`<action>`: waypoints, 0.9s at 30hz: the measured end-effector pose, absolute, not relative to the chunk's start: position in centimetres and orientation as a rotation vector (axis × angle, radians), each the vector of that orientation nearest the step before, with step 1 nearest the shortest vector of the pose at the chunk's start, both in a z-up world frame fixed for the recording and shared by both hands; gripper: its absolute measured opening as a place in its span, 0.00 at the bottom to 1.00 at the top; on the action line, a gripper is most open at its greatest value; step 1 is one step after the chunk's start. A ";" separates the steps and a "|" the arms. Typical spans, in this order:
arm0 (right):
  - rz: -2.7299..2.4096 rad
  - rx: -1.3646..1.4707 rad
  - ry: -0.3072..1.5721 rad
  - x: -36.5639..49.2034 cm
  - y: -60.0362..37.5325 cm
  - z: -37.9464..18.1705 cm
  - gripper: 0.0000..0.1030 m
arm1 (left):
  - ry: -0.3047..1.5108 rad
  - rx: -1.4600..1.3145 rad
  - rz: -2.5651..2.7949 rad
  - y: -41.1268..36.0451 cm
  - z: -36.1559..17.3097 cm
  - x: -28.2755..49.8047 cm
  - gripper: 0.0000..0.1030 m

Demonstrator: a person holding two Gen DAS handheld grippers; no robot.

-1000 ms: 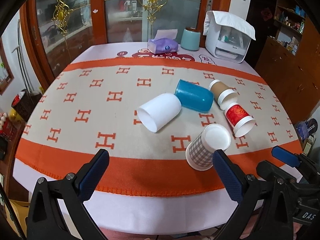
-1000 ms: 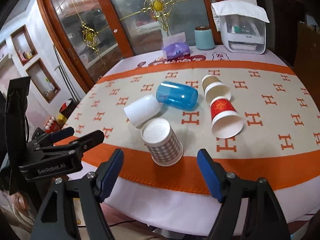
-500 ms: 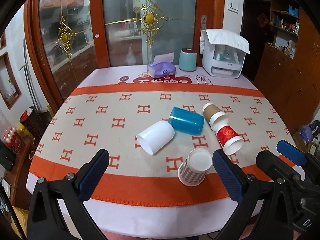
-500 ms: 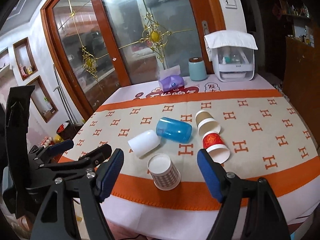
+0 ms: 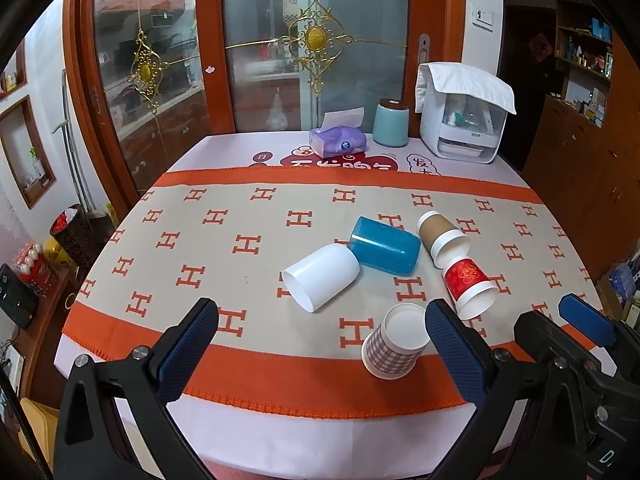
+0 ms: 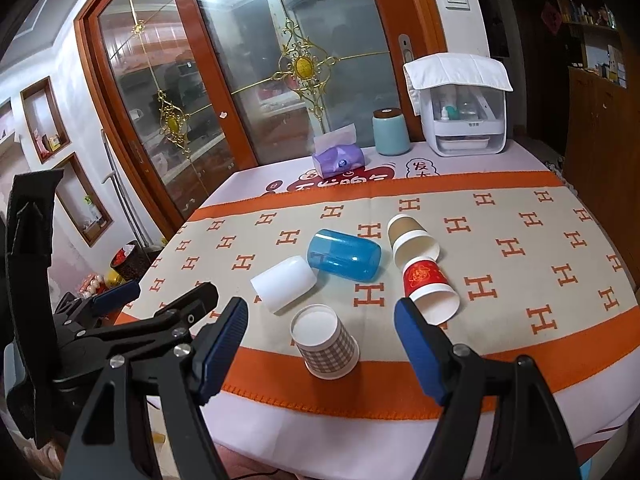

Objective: Flip cup upside down

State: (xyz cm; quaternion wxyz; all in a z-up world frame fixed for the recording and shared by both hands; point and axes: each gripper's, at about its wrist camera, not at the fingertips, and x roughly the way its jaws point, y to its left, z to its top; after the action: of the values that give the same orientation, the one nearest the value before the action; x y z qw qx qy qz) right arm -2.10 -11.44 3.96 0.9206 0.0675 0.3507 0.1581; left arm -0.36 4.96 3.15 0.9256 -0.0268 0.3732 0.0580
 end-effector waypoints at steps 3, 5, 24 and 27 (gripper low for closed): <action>0.325 0.138 0.721 -2.1 -11.4 4.0 0.74 | 0.767 -0.057 0.117 4.9 3.1 -0.3 0.99; 0.326 0.139 0.721 -2.0 -11.5 4.0 0.74 | 0.768 -0.059 0.113 4.9 3.1 -0.4 0.99; 0.323 0.144 0.729 -2.2 -11.4 3.5 0.74 | 0.768 -0.044 0.123 4.8 2.8 -0.4 0.99; 0.325 0.146 0.730 -2.2 -11.5 3.5 0.74 | 0.769 -0.045 0.123 4.9 2.8 -0.4 0.99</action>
State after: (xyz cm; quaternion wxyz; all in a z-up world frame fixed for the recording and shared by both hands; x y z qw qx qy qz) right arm -2.16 -11.46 3.52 0.9187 0.0710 0.3548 0.1582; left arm -0.42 4.87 2.75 0.9249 -0.0218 0.3748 0.0599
